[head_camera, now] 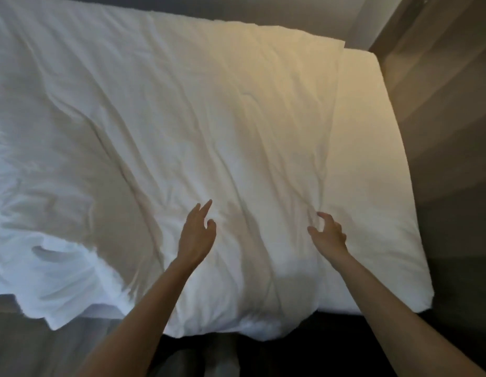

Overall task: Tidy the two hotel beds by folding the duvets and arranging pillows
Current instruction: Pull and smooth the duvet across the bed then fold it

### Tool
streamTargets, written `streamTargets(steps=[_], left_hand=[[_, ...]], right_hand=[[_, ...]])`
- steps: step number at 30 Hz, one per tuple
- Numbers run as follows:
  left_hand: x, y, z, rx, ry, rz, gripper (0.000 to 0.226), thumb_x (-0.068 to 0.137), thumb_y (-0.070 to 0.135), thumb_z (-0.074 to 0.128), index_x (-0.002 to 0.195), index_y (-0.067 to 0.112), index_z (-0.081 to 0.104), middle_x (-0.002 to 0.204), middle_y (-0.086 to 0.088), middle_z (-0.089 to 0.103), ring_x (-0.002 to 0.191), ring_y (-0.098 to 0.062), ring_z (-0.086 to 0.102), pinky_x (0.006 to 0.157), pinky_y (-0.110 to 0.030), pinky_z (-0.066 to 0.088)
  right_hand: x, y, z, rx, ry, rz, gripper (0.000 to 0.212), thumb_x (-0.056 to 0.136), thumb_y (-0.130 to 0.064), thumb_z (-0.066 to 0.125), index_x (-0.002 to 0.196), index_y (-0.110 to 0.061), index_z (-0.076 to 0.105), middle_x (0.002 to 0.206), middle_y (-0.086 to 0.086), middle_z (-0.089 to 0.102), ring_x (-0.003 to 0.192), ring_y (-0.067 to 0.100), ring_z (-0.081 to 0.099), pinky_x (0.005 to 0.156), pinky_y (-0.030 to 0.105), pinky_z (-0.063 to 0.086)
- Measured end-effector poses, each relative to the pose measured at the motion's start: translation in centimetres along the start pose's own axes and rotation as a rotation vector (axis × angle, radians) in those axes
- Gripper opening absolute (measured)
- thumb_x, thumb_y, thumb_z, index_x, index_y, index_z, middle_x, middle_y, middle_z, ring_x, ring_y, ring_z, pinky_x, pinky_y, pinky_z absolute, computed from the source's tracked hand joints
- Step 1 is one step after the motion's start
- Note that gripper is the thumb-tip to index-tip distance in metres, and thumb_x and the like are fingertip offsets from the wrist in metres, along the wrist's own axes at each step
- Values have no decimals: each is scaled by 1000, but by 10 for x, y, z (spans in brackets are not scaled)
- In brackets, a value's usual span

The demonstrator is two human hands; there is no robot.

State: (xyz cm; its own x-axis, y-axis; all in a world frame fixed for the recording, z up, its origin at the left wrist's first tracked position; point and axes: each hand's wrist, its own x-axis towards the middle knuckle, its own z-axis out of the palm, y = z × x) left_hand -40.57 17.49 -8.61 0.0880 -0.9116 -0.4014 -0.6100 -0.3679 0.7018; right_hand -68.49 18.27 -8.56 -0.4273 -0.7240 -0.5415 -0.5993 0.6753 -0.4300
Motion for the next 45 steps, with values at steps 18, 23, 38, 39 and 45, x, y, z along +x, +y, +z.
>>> streamTargets(steps=[18, 23, 38, 39, 45], left_hand=[[44, 33, 169, -156, -189, -226, 57, 101, 16, 40, 151, 37, 22, 156, -2, 29, 140, -26, 32, 109, -40, 34], [35, 57, 157, -124, -224, -195, 57, 100, 14, 40, 149, 39, 28, 152, 2, 38, 137, -22, 37, 109, -39, 33], [34, 312, 171, -222, -134, 278, 60, 84, 41, 53, 141, 22, 47, 155, 1, 28, 136, -20, 34, 116, -46, 25], [43, 317, 174, -282, -167, 308, 55, 90, 33, 58, 142, 23, 45, 157, 3, 25, 138, -19, 33, 115, -47, 29], [67, 275, 193, -197, -309, 328, 59, 98, 14, 50, 150, 30, 28, 159, 8, 19, 144, -12, 23, 115, -33, 26]], right_hand=[[75, 70, 66, 597, -426, 106, 66, 77, -29, 80, 133, -15, 48, 126, -6, 56, 106, 11, 55, 84, 21, 43], [68, 60, 21, 469, -368, 60, 58, 85, -31, 72, 133, -5, 51, 126, 5, 60, 108, 22, 58, 86, 26, 45], [104, -8, -291, 229, -73, -278, 57, 81, -26, 76, 131, -10, 53, 123, 4, 61, 100, 19, 56, 79, 26, 44], [115, -12, -298, 179, 19, -317, 56, 82, -28, 74, 132, -13, 53, 123, 3, 60, 104, 20, 57, 81, 27, 44], [175, 12, -262, 208, 247, -405, 50, 93, -23, 54, 140, -17, 39, 129, 7, 56, 118, 30, 52, 83, 30, 40]])
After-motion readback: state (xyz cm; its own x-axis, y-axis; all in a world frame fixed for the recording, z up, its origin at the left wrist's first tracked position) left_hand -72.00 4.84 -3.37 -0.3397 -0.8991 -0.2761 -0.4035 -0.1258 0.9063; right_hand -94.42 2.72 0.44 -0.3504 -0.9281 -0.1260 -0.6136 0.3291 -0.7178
